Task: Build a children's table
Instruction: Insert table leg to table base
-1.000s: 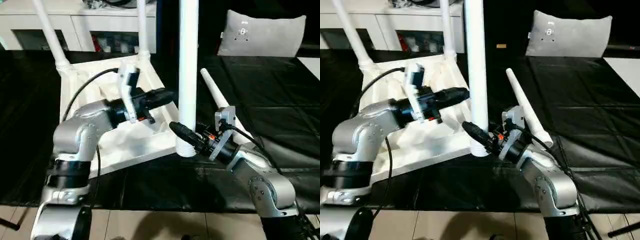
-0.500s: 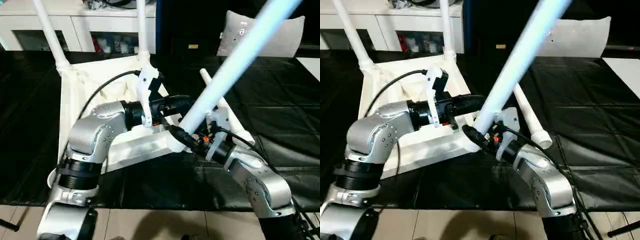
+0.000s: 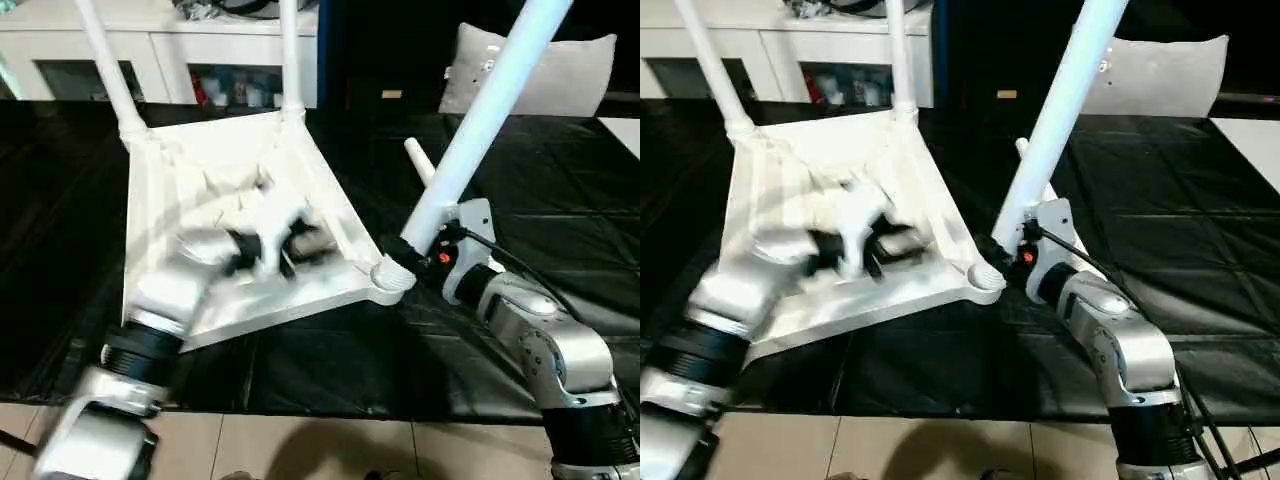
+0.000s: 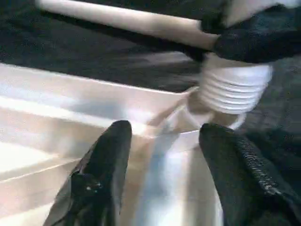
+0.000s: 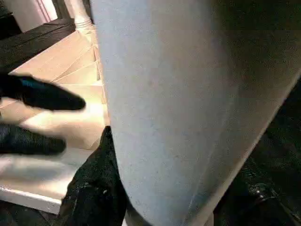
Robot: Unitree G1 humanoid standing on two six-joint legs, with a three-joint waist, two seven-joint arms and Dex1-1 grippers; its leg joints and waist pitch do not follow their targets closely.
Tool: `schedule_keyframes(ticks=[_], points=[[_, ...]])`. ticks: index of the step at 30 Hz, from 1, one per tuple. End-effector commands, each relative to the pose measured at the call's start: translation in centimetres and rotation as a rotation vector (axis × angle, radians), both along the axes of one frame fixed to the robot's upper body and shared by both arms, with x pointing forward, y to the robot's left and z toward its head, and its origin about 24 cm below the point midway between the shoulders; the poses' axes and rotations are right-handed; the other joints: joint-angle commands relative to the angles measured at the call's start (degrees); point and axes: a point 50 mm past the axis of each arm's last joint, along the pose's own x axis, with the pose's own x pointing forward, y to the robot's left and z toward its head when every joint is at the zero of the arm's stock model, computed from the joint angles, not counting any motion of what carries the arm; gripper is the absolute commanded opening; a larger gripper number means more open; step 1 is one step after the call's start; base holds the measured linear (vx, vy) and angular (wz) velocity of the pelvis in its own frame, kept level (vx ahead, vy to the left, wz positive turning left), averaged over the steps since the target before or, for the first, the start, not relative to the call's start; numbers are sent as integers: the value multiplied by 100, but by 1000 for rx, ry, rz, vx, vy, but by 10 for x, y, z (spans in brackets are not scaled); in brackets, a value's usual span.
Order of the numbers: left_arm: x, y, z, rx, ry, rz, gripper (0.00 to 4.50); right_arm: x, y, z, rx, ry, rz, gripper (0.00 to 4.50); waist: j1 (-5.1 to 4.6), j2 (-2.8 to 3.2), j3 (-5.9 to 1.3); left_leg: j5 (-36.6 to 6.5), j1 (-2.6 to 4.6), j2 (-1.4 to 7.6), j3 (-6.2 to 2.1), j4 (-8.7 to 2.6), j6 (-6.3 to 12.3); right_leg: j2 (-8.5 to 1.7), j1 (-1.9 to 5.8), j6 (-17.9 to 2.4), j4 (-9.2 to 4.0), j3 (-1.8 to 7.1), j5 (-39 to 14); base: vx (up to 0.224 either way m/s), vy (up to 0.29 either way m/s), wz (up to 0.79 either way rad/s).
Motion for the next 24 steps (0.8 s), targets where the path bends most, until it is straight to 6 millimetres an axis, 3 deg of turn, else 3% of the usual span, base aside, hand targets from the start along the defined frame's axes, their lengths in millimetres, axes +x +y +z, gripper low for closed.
schedule_keyframes(ticks=[1,6,7,11,13,16,24], points=[[-4,-4,-10,27,11,-51,268,3,-6,8,15,-12,-23,190,14,-35,-493,-650,5,1,53,-332,260,-229,411,-1149,-345,212,-1047,0,0,0],[-8,-10,-32,69,41,-76,268,2,-6,10,-8,-30,-4,190,-17,-21,-471,-890,4,-7,54,-337,179,-232,403,-860,-434,198,-1726,0,0,0],[-7,-8,-34,83,48,-67,241,2,-6,10,-6,-33,-2,190,-17,-28,-479,-888,-2,-2,44,-340,167,-237,406,-828,-429,197,-1768,0,0,0],[-5,-2,-42,138,58,-28,219,0,-5,13,6,-48,13,190,-36,-9,-472,-991,21,3,43,-341,160,-223,376,-848,-443,188,-1821,0,0,0],[-6,1,-45,149,69,-34,192,0,-4,13,-4,-51,22,190,-25,-13,-476,-968,22,16,39,-348,170,-226,374,-867,-434,192,-1787,0,0,0],[-6,4,-47,158,72,-25,187,0,-2,12,-9,-51,32,190,-18,-28,-481,-917,17,15,42,-343,187,-232,377,-925,-417,194,-1682,0,0,0],[-10,6,-50,197,72,-81,108,1,4,12,-23,-42,77,190,-24,-42,-466,-977,10,15,39,-351,184,-241,369,-855,-436,192,-1899,0,0,0]])
